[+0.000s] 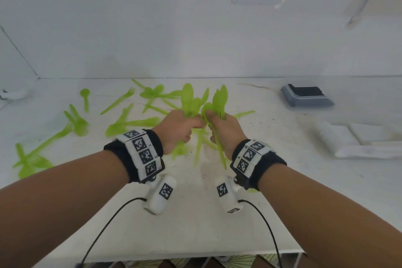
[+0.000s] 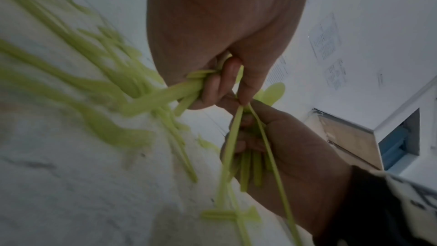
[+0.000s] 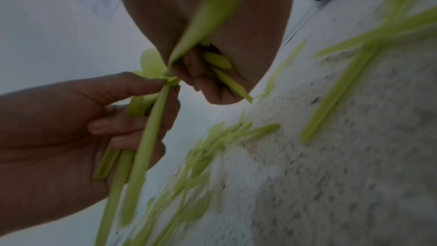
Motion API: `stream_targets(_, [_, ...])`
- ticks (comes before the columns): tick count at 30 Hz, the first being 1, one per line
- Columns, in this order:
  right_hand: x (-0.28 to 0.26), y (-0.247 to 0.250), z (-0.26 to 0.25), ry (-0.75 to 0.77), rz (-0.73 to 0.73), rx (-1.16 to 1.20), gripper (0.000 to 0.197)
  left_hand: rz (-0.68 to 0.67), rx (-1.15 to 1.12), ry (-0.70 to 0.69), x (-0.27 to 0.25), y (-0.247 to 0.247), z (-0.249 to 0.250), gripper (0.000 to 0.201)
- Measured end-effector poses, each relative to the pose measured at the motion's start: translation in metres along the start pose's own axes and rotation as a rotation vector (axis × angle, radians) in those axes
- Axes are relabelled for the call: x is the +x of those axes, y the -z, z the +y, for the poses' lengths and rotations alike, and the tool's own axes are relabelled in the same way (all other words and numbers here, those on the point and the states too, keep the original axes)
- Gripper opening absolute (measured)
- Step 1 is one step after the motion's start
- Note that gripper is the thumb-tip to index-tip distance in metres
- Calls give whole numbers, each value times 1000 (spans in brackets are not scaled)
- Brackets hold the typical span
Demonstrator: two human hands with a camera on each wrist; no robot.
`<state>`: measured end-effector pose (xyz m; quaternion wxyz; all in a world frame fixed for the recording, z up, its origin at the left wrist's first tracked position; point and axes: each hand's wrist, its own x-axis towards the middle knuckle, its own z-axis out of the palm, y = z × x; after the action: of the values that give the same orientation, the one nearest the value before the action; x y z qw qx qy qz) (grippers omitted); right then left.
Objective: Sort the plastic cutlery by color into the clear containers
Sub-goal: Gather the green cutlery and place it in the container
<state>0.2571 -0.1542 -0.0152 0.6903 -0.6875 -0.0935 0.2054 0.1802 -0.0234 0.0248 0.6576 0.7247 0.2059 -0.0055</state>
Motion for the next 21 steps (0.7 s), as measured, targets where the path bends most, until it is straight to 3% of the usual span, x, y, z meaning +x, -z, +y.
stream_targets(2, [-3, 19, -6, 6, 10, 2, 21, -56, -41, -3, 2, -25, 6, 20])
stream_targets(4, [-2, 43, -11, -11, 107, 19, 20, -40, -76, 9, 5, -47, 10, 5])
stream_targets(8, [0, 94, -18, -10, 354, 85, 21, 2, 3, -4, 21, -79, 15, 29])
stream_targets(14, [-6, 120, -26, -16, 294, 193, 21, 98, 233, -249, 33, -118, 16, 25])
stream_targets(21, [2, 138, -17, -64, 398, 160, 19, 5, 287, -306, 28, -145, 23, 16])
